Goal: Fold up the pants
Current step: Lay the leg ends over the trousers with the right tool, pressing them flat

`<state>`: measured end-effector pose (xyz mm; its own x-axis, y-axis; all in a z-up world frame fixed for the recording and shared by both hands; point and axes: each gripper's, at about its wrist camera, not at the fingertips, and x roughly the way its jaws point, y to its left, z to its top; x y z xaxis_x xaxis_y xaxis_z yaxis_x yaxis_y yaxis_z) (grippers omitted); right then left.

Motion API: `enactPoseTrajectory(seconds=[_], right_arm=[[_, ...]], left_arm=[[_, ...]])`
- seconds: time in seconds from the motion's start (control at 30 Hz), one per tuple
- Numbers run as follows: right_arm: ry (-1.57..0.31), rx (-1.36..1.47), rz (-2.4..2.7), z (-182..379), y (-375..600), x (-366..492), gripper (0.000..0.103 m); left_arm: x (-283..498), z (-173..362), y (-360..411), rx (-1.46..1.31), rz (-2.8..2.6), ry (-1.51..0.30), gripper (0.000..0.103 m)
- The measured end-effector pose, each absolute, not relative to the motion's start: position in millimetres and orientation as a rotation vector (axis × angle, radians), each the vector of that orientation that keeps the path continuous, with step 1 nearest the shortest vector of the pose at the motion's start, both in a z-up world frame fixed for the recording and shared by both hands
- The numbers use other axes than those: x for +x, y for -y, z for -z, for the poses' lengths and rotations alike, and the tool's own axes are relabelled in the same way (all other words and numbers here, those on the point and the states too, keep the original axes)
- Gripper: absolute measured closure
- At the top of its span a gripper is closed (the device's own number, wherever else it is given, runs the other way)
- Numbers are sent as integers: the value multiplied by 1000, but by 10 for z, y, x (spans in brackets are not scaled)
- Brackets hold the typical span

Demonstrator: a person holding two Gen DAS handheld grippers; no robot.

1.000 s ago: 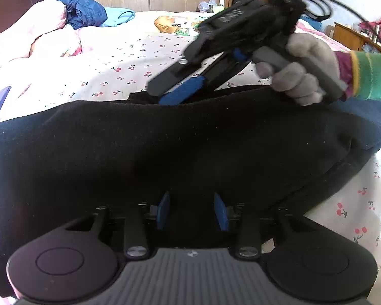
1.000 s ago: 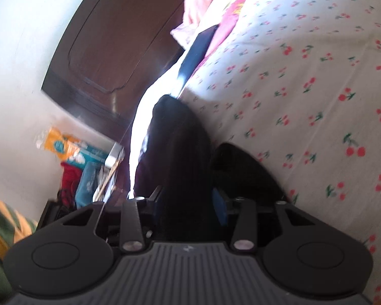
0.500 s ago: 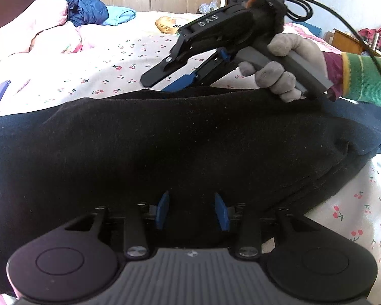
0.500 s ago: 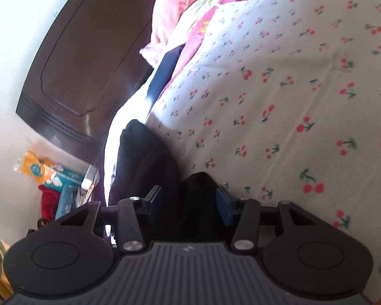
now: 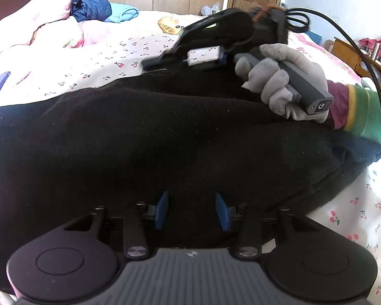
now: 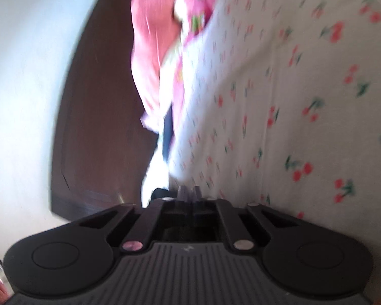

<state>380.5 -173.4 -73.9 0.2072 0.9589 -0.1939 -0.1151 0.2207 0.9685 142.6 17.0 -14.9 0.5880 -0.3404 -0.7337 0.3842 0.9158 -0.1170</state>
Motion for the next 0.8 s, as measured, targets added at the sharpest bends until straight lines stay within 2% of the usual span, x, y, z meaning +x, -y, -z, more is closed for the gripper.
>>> enactPoseTrajectory(seconds=[0.1,0.23,0.3,0.37,0.43,0.63,0.73,0.8], right_arm=[[-974,1007,-857,697,1840,3818,102],[-1021,997,-879,673,1797,3844,98],[-1070,916,-920,537,1679,3795,88],[-1095,807,-928,429,1571,3750,64],[-1142,737,-940,407,1529,3747,60],[-1256,579,-992,446,1369,3895,63],[-1306,501,-1059,438,1205,3861,88],[-1315,421,-1057,421,1104,3793,93]], left_arm=[[1437,159,-171,62,420,-843,48],[1430,154,-154,74,416,-842,47],[1414,151,-125,79,416,-842,45],[1405,147,-114,80,419,-841,43],[1402,145,-119,75,420,-837,43],[1461,157,-181,33,426,-844,43],[1467,175,-175,43,425,-845,42],[1465,177,-171,50,425,-843,42]])
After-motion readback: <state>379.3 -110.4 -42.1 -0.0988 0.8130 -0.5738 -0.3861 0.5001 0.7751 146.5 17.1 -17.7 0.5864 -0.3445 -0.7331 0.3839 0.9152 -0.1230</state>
